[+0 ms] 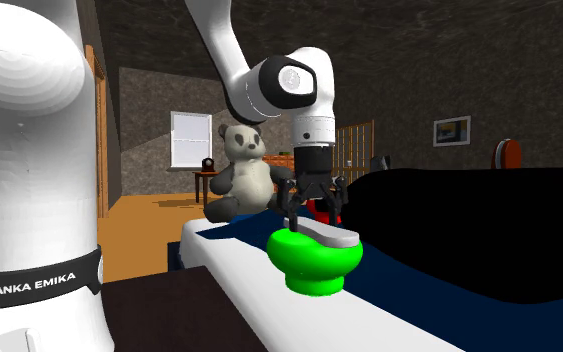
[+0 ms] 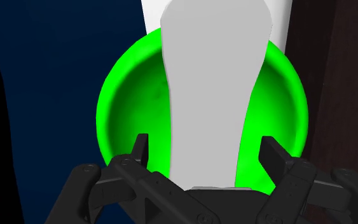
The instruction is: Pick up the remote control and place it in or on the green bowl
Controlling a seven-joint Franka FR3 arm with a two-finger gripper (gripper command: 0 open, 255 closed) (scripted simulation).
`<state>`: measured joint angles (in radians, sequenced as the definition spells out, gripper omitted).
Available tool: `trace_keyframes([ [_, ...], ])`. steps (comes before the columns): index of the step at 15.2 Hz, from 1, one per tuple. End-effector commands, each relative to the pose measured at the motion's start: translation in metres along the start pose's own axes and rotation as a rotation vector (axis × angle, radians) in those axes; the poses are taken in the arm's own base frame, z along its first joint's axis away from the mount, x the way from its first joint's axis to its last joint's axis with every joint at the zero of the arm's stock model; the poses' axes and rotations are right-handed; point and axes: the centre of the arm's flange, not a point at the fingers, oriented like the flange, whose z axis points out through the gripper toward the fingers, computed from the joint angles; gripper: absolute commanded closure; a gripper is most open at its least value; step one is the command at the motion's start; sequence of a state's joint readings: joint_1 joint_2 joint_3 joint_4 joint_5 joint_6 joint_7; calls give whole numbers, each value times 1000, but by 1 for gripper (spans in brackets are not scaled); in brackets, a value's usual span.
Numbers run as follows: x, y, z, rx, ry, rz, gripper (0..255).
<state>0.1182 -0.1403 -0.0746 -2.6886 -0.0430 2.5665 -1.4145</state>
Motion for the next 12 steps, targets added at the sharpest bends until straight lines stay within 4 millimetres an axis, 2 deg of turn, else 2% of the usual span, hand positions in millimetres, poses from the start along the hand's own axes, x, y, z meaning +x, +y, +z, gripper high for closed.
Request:
trace_keyframes([
  [1,0,0,-13,0,0,0,0],
  [4,0,0,-50,0,0,0,0],
  [12,0,0,-50,0,0,0,0],
])
